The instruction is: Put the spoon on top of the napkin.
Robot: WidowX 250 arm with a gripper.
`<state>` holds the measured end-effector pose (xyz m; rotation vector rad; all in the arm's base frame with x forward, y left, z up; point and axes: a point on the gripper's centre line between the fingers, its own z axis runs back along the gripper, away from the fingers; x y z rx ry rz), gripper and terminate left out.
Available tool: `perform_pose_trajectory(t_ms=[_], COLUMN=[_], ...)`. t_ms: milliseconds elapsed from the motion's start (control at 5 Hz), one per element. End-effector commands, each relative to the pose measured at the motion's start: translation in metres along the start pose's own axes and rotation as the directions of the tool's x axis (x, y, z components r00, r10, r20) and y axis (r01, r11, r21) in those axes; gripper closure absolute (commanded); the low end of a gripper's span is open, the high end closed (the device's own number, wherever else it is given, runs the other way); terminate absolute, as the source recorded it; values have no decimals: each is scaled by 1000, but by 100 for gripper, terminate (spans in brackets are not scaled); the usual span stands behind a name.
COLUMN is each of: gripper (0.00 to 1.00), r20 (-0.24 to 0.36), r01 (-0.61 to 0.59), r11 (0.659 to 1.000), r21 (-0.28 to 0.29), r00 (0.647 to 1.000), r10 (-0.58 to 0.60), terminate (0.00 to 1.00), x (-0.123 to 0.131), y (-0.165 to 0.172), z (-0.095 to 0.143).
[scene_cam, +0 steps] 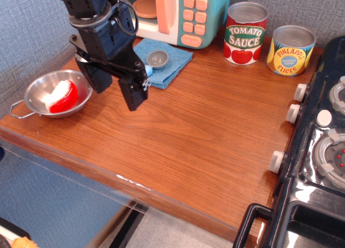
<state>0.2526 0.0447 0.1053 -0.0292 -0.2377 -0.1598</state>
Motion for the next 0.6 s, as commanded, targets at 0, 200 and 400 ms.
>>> perform_pose_trajectory(t_ms=[0, 200, 400], gripper=[0, 0, 0], r20=[-65, -65, -65], r01=[-35, -35, -35], r11=[997, 997, 997], r21=[63, 63, 63], r00=[997, 997, 997], r10=[39, 39, 39], terminate=[0, 0, 100], x=[2, 2, 2], y=[-12, -12, -12], z=[-3, -3, -3])
